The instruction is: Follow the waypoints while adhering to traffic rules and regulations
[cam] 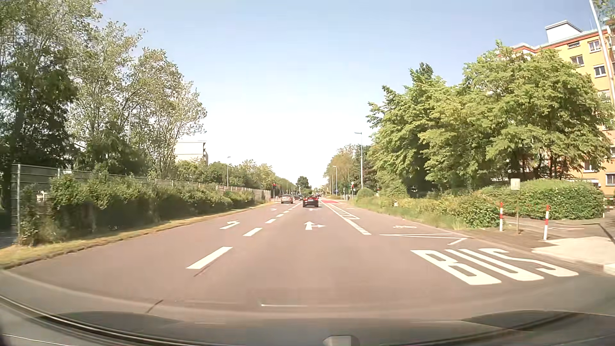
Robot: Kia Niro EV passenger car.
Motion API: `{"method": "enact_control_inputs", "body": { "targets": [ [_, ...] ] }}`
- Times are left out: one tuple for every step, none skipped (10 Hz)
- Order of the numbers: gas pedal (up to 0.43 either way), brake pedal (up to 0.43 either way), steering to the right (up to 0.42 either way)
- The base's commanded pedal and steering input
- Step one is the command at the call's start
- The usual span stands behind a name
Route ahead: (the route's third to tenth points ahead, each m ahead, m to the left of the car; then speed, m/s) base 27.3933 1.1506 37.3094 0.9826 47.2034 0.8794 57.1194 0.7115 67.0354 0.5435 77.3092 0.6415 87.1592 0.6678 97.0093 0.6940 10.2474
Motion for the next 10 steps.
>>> {"method": "enact_control_inputs", "body": {
  "targets": [
    [0.008, 0.0, 0.003],
    [0.0, 0.0, 0.001],
    [0.0, 0.0, -0.002],
    [0.0, 0.0, -0.002],
    [0.0, 0.0, -0.002],
    [0.0, 0.0, -0.002],
    [0.0, 0.0, -0.002],
    [0.0, 0.0, -0.001],
    [0.0, 0.0, -0.001],
    [0.0, 0.0, -0.002]
  ]
}}
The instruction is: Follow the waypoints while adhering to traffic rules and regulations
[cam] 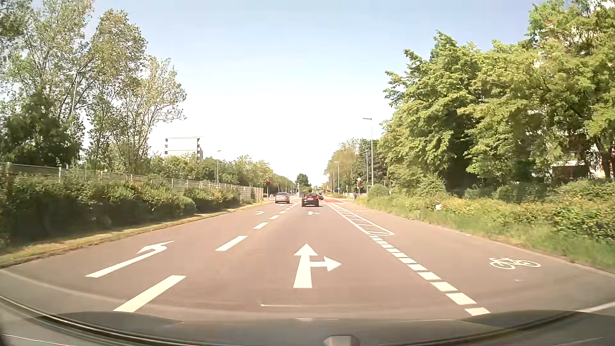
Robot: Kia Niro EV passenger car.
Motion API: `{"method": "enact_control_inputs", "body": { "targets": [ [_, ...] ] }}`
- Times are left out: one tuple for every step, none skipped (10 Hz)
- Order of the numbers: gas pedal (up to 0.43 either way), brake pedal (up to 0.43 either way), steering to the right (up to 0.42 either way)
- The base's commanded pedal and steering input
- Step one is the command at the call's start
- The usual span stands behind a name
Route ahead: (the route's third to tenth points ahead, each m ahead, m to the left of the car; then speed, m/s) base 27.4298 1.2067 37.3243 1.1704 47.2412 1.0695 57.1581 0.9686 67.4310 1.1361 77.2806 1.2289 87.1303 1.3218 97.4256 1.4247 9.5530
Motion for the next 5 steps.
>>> {"method": "enact_control_inputs", "body": {
  "targets": [
    [0.0, 0.0, 0.0],
    [0.0, 0.0, 0.0],
    [0.0, 0.0, 0.0],
    [0.0, 0.0, 0.001],
    [0.0, 0.0, 0.002]
  ]
}}
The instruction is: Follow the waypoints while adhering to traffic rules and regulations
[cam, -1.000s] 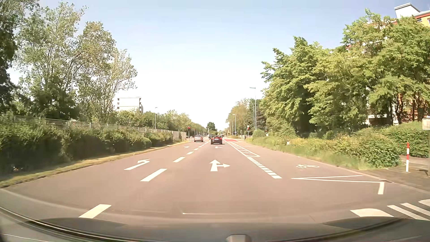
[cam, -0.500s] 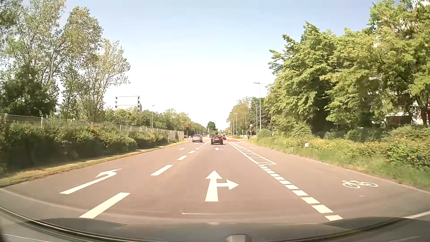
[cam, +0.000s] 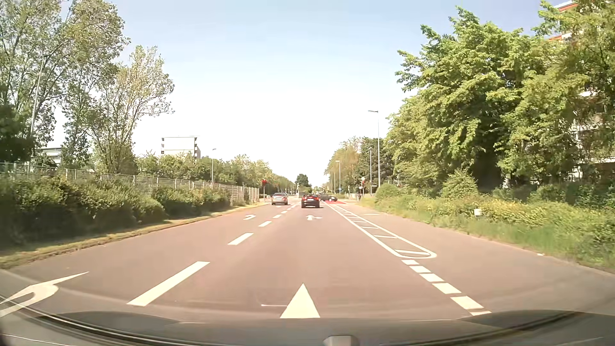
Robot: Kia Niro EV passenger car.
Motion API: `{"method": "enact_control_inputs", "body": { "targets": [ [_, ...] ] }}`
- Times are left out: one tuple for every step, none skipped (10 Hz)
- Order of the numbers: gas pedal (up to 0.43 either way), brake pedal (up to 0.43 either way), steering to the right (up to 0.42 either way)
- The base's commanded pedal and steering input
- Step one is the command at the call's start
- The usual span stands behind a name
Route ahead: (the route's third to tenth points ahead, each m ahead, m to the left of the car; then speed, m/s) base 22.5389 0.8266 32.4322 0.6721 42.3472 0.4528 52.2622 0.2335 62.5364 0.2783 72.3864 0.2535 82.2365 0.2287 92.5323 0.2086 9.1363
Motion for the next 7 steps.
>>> {"method": "enact_control_inputs", "body": {
  "targets": [
    [0.0, 0.0, 0.002],
    [0.0, 0.0, 0.003],
    [0.0, 0.0, 0.005],
    [0.0, 0.0, 0.006],
    [0.0, 0.0, 0.006],
    [0.0, 0.0, 0.005],
    [0.0, 0.0, 0.005]
  ]
}}
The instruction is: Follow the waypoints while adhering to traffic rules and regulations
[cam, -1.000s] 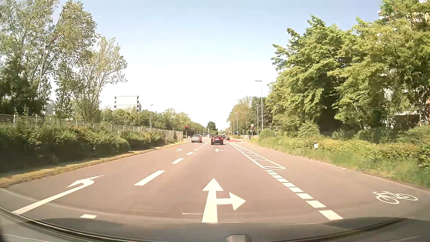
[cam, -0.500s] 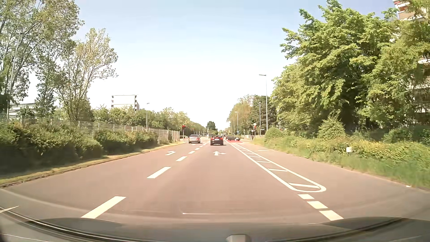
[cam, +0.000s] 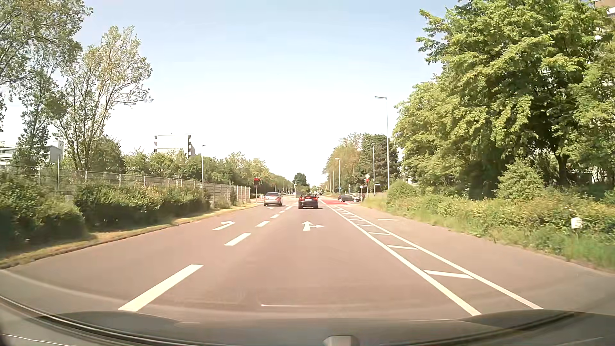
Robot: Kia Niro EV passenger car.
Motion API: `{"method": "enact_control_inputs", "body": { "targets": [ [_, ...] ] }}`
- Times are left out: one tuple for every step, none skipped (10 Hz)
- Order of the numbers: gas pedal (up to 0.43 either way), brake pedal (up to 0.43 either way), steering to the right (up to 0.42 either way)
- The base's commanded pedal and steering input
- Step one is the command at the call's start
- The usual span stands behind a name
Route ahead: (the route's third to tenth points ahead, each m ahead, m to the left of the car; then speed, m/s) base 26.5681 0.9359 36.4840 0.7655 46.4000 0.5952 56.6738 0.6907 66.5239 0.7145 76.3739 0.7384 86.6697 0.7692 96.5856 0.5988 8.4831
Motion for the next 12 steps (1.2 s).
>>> {"method": "enact_control_inputs", "body": {
  "targets": [
    [0.0, 0.0, 0.004],
    [0.0, 0.0, 0.004],
    [0.0, 0.0, 0.002],
    [0.0, 0.0, -0.001],
    [0.0, 0.0, 0.0],
    [0.0, 0.0, 0.0],
    [0.0, 0.0, -0.001],
    [0.0, 0.0, 0.0],
    [0.0, 0.0, 0.0],
    [0.0, 0.0, -0.001],
    [0.0, 0.0, 0.0],
    [0.0, 0.0, 0.0]
  ]
}}
